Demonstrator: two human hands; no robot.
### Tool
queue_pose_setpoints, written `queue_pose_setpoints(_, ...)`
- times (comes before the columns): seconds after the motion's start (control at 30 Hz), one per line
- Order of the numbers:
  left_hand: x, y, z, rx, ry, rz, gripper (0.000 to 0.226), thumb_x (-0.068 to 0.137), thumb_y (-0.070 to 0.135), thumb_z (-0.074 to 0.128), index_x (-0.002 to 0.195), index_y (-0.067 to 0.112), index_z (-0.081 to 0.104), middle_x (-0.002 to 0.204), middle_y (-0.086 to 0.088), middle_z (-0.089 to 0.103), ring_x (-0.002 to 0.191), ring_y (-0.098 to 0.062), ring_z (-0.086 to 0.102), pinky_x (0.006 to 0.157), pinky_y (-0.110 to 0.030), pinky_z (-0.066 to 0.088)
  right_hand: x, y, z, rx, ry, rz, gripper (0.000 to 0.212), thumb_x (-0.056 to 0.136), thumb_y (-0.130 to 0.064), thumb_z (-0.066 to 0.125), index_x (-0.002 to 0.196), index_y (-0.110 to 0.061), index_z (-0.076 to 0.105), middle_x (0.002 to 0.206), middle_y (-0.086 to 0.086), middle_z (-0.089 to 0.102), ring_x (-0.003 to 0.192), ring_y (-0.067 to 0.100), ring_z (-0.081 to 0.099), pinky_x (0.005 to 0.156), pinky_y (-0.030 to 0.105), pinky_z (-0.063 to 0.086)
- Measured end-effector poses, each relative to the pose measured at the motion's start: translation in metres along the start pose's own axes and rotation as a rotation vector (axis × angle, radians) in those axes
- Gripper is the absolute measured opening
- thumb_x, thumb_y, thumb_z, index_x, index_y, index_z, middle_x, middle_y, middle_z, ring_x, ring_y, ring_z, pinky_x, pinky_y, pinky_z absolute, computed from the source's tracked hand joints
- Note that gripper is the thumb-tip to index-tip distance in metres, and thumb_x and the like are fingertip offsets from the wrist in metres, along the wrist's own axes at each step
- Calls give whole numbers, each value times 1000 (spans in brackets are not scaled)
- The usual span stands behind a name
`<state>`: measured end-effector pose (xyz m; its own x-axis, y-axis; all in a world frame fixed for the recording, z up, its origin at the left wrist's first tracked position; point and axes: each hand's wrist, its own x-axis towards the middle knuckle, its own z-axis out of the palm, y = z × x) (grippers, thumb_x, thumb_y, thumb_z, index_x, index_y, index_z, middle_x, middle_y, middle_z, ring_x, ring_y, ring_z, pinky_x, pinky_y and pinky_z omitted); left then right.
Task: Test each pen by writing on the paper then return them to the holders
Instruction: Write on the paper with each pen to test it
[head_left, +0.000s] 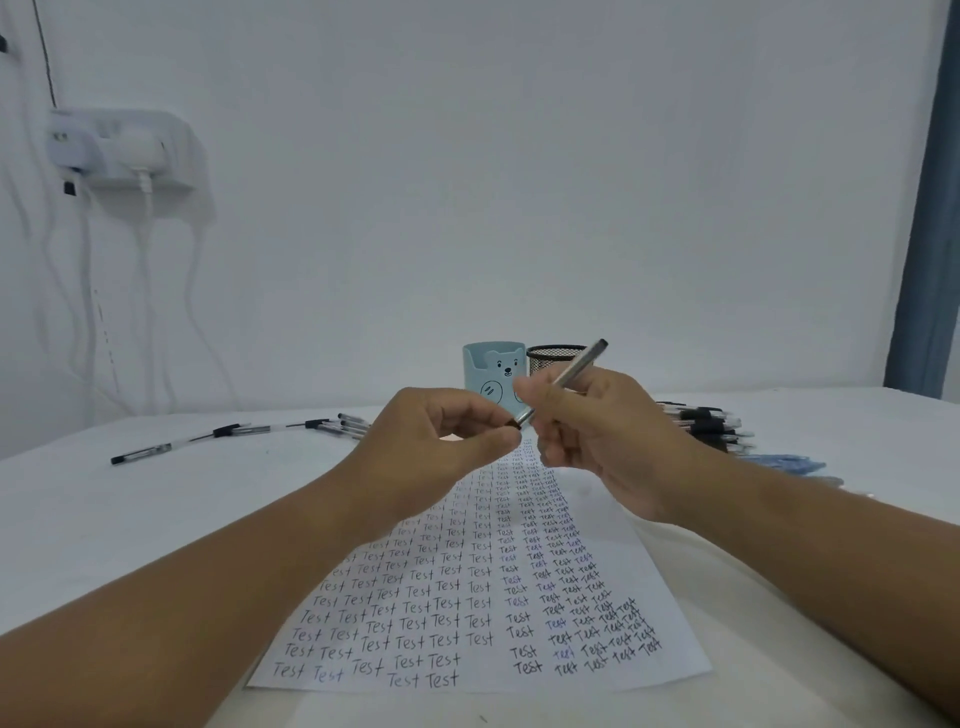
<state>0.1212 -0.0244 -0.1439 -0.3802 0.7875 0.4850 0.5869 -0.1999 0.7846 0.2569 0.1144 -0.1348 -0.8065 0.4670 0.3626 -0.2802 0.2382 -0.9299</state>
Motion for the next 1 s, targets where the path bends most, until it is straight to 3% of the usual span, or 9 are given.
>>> queue_pose_setpoints(0.13, 0, -7, -7, 71, -161, -21, 51, 75, 67, 75, 117, 37, 73, 111, 6, 75, 111, -8, 67, 107, -48, 46, 3, -3, -6, -8, 138, -21, 33, 84, 3, 69, 62, -13, 50, 49, 2, 46, 42, 17, 42, 56, 31, 43)
queue_pose_setpoints(0.2, 0, -12, -12, 152, -281, -42, 74, 66, 90, 59, 126, 47, 64, 121, 14, 69, 117, -2, 61, 110, -49, 43, 3, -14, -10, 64, 174, -2, 31, 87, 2, 58, 61, -13, 51, 48, 3, 43, 38, 20, 42, 55, 31, 44)
queue_pose_setpoints(0.27, -1, -15, -14, 233, -380, -72, 81, 59, 99, 50, 125, 54, 61, 125, 21, 64, 119, 3, 58, 111, -46, 43, -1, -26, -14, 83, 72, 48, 17, 91, -9, 54, 77, -9, 63, 54, 9, 52, 43, 24, 50, 50, 31, 47)
queue_pose_setpoints(0.33, -2, -15, -13, 311, -457, -106, 76, 58, 99, 52, 122, 59, 60, 134, 25, 57, 125, -1, 55, 111, -47, 43, -8, -32, -19, 22, -118, 137, 23, 93, -16, 50, 90, -4, 69, 66, 15, 64, 51, 27, 60, 44, 27, 48)
queue_pose_setpoints(0.47, 0, -15, -8, 442, -580, -154, 67, 57, 81, 73, 119, 60, 59, 135, 33, 49, 132, -3, 45, 115, -48, 37, -32, -16, -20, -64, -329, 208, 13, 76, -14, 66, 64, -10, 62, 55, 11, 54, 43, 22, 53, 35, 19, 36)
queue_pose_setpoints(0.6, 3, -14, -8, 490, -616, -163, 72, 55, 77, 79, 122, 61, 57, 136, 35, 47, 133, -4, 44, 115, -47, 37, -55, 1, -23, -143, -306, 194, 24, 75, -22, 76, 65, -16, 56, 50, 7, 47, 38, 16, 38, 38, 21, 19)
queue_pose_setpoints(0.7, 5, -16, -8, 503, -609, -147, 74, 53, 79, 78, 122, 61, 58, 139, 35, 46, 136, -4, 43, 117, -46, 35, -61, -2, -24, -192, -336, 148, 16, 77, -22, 75, 67, -16, 64, 55, 11, 59, 41, 19, 42, 39, 23, 25)
queue_pose_setpoints(0.87, 4, -14, -8, 528, -605, -140, 75, 50, 81, 75, 121, 62, 58, 140, 38, 44, 138, 1, 39, 119, -43, 30, -66, -4, -23, -395, -290, -10, 41, 81, -8, 82, 55, -8, 50, 51, 18, 53, 43, 20, 46, 45, 25, 36)
queue_pose_setpoints(1.0, 4, -16, -9, 535, -596, -124, 77, 51, 81, 76, 123, 61, 58, 141, 36, 45, 139, -1, 39, 121, -45, 28, -68, -2, -23, -554, -233, -66, 40, 79, 0, 73, 52, -11, 46, 55, 25, 53, 49, 20, 44, 51, 34, 35)
